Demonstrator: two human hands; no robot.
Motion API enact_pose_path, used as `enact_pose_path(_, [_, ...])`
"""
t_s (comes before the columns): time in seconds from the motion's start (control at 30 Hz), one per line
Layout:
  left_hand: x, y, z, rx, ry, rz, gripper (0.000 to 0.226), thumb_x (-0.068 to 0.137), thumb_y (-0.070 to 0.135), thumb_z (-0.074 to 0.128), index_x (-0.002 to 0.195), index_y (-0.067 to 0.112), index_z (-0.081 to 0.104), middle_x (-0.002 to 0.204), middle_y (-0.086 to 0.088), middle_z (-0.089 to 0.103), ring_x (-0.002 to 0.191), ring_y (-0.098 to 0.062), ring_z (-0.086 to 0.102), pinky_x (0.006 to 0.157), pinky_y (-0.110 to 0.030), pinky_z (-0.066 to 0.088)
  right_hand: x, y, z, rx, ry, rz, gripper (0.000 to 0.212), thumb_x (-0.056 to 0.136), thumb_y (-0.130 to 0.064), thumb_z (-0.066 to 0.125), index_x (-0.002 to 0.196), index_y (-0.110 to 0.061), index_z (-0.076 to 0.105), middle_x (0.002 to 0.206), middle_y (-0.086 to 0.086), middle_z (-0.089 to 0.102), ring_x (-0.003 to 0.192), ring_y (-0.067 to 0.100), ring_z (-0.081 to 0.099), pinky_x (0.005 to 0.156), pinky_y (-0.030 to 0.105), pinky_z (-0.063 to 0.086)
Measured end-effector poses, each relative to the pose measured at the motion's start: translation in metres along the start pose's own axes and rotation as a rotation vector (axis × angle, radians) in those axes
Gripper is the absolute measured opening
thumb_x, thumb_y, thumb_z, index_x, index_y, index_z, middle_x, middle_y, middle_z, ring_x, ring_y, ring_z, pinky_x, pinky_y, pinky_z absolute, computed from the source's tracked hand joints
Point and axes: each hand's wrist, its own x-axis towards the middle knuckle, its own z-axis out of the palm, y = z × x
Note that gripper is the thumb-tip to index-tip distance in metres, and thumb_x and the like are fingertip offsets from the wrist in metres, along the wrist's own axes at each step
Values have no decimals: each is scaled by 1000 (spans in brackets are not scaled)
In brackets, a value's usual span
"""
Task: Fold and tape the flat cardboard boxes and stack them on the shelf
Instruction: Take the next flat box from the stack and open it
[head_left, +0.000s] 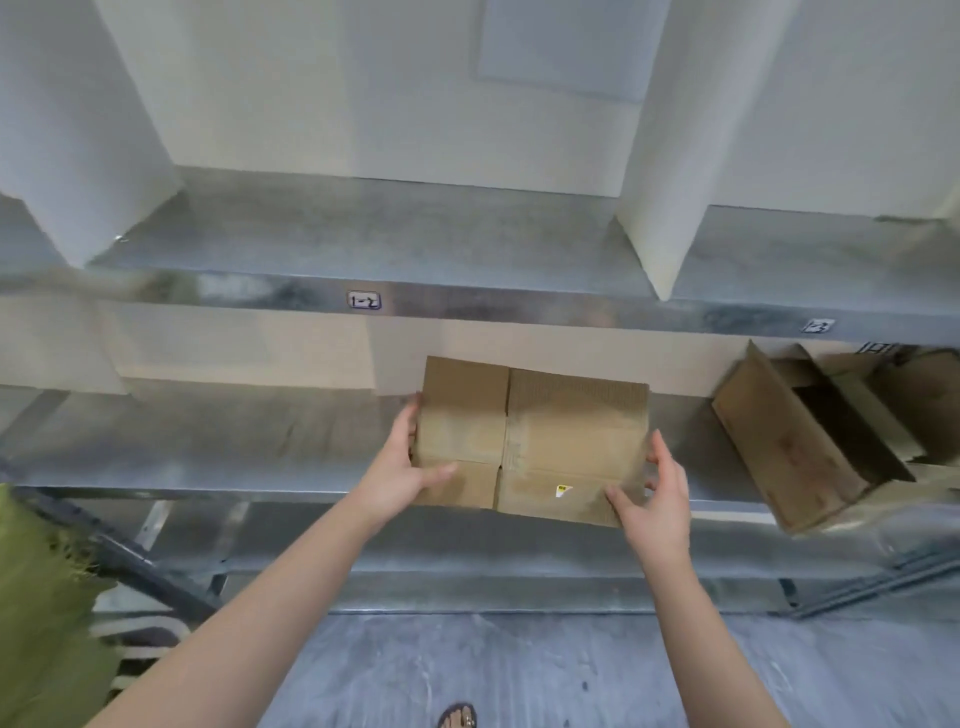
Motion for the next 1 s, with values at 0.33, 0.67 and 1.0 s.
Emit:
enact_pose_path(0.33, [57,31,106,-78,23,0,70,83,9,74,135,25,30,127,10,50,120,-7,50,92,-17,47,56,51,-71,59,83,139,75,83,-9,75,147,-27,40,126,-6,48,104,16,54,91,29,44])
enact_pose_path(0.67, [82,37,177,-123,172,13,34,103,13,40,133,22,27,129,7,45,120,-7,44,96,-15,35,131,89,-105,120,-5,178,55,84,-12,74,133,-13,49,113,-1,59,105,18,59,92,29,43])
enact_pose_path(1.0, [106,18,206,90,52,-56,29,105,27,35,131,30,46,130,5,55,125,-12,47,100,-24,35,142,115,-91,152,-257,208,53,84,-18,75,126,-35,49,111,-18,61,100,-4,58,91,19,43])
